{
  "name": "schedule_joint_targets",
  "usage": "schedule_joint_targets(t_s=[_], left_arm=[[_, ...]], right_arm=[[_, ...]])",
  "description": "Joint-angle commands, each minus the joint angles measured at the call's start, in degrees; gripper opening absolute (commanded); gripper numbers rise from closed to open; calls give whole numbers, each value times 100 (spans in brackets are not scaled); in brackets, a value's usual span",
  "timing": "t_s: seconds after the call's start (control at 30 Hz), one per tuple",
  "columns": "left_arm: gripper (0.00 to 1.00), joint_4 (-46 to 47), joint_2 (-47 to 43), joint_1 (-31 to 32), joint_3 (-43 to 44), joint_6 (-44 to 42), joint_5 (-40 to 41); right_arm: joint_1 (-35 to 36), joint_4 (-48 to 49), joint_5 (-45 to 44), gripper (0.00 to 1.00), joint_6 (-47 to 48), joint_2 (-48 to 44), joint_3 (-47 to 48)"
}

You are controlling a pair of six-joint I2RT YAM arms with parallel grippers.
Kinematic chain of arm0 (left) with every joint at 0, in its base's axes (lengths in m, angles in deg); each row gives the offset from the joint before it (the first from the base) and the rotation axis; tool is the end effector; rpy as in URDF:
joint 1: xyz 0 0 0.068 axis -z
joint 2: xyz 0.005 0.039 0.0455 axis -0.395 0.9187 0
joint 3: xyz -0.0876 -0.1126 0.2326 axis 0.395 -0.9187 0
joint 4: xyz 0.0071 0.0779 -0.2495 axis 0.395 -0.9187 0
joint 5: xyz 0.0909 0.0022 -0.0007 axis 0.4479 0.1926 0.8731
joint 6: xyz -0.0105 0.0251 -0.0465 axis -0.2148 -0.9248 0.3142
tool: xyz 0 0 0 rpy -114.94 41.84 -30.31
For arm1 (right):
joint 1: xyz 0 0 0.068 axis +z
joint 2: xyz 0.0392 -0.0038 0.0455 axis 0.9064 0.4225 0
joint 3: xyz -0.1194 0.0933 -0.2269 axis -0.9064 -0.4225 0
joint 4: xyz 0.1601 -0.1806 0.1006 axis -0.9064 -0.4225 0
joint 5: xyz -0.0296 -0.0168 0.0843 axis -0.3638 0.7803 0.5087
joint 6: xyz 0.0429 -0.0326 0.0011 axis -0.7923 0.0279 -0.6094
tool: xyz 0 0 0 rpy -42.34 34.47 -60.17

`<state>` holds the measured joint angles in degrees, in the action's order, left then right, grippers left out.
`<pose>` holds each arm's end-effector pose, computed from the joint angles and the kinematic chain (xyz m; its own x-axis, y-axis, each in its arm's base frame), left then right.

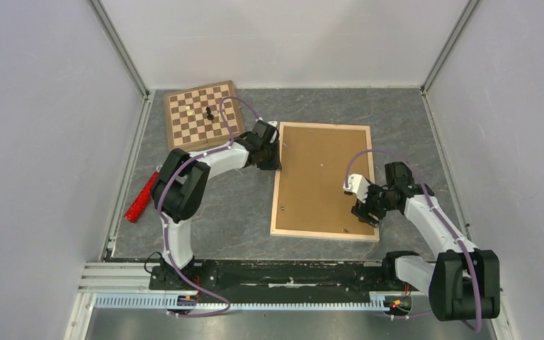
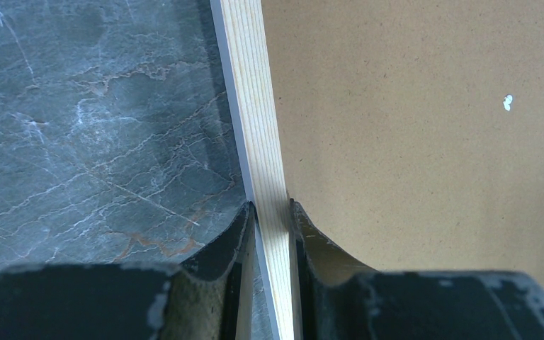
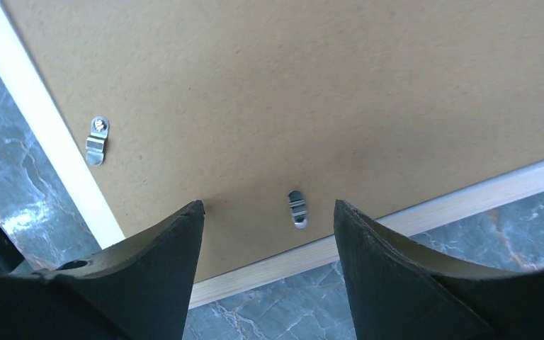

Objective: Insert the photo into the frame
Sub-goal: Adjust the photo frame item on the photo frame, then install the photo frame at the center of the board.

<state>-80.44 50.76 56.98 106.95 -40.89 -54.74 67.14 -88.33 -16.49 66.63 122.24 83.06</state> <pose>0.3430 -0.2326 0.1617 -0.8677 0.0241 -0.4965 0.2179 0.9162 -0.3363 0.1816 0.0237 0.1829 -0.2656 -0.7794 -0.5675 -0.9128 0.3927 -0.1120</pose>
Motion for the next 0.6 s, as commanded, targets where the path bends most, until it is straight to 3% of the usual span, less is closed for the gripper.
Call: schedule_joint_targets(t_s=[0.0,0.57], left_arm=[[14,-48,235,39,81,-273,-253],[14,-110,319,32,108,-352,-288]], right_arm=[[7,-111,49,70,501,-111,-231],[72,675,-127,70,278,156,-497]])
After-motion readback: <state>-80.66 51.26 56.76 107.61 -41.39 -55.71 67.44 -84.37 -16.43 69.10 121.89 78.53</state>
